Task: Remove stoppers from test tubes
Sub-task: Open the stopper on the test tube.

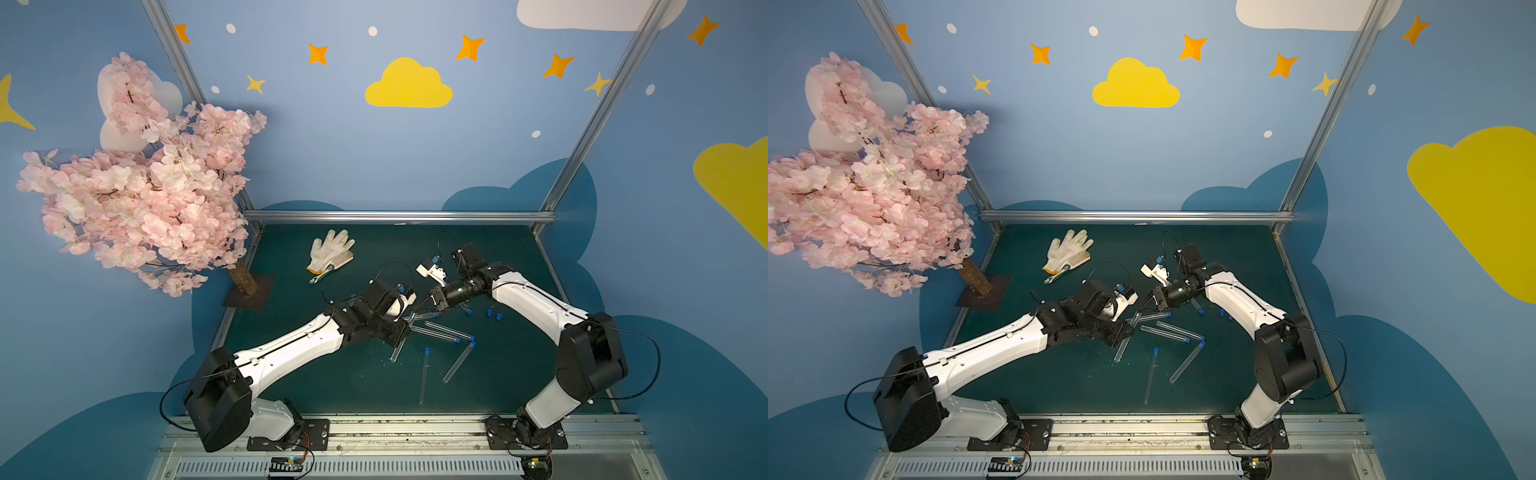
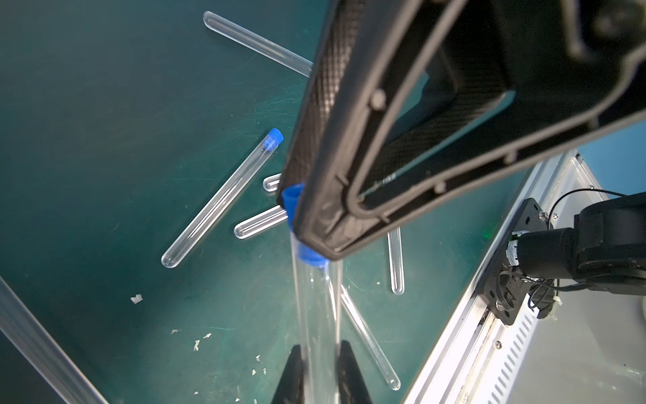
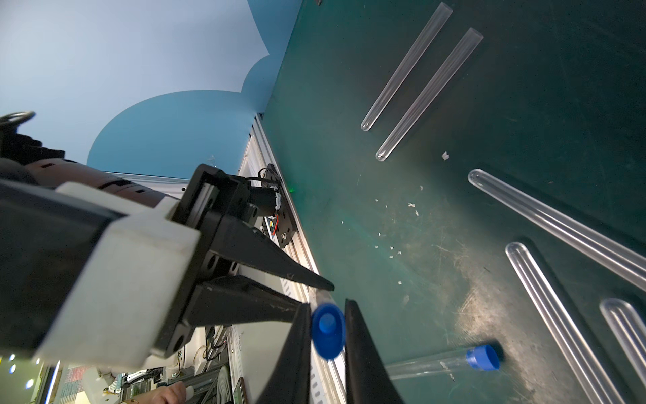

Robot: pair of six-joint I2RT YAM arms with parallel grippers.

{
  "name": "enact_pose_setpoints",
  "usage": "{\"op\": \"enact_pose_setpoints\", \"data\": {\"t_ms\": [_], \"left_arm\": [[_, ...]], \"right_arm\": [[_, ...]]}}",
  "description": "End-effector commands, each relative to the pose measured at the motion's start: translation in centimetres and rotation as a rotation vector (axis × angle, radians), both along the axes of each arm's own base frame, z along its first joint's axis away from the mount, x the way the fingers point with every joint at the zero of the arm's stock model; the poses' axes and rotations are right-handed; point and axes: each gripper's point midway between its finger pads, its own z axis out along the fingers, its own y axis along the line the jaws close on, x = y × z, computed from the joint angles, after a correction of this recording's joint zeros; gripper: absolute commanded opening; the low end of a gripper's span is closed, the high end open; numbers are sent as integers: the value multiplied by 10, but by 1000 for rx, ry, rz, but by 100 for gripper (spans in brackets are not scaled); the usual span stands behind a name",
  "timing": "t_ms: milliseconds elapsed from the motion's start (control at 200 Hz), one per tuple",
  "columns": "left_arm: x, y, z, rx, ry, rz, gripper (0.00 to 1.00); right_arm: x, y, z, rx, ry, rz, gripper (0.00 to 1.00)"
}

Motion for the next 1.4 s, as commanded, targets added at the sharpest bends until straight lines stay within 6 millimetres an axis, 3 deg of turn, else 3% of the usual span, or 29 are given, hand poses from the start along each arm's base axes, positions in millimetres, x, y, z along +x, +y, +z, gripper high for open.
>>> {"op": "enact_pose_setpoints", "data": {"t_ms": [0,205,621,1061,1397], "left_arm": [[-2,9,-7,34,-7,1,8],[-5,15,-14,75,-5,-9,8],[-5,19,-18,92,-7,-6,8],[-4,24,-22,124,-13,0,8],[-5,24,-23,127,-12,-4,8]], "right_arm": [[7,1,24,58,-21,-13,0],[17,-2,33,74,-10,-34,0],[24,-9,32,60,3,-66,0],[27,-21,19,-29,-4,-90,0],[34,-21,29,17,-5,-110,0]]}}
